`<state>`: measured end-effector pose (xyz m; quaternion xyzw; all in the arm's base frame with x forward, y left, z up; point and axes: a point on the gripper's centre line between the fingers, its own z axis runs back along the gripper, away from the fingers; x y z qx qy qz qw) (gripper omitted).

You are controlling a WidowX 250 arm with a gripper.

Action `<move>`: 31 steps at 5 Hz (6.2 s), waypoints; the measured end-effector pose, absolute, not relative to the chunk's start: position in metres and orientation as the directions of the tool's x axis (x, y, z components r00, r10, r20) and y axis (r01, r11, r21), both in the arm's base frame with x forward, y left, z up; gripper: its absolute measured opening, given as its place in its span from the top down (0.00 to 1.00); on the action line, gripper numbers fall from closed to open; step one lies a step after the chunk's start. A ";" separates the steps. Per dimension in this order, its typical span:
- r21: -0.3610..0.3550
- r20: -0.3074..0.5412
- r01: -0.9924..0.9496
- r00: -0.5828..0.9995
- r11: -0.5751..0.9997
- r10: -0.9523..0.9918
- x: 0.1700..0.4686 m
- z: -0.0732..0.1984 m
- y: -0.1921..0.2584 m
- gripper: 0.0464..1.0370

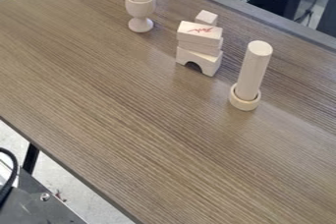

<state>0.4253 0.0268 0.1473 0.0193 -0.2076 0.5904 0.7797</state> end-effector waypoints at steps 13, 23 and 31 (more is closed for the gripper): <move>-0.056 0.103 -0.933 -0.360 -0.356 0.927 0.364 0.088 0.036 0.04; -0.109 0.217 -0.980 -0.186 -0.166 0.958 0.423 0.081 0.114 0.52; -0.107 0.257 -0.936 0.299 0.335 0.919 0.478 0.115 0.100 0.04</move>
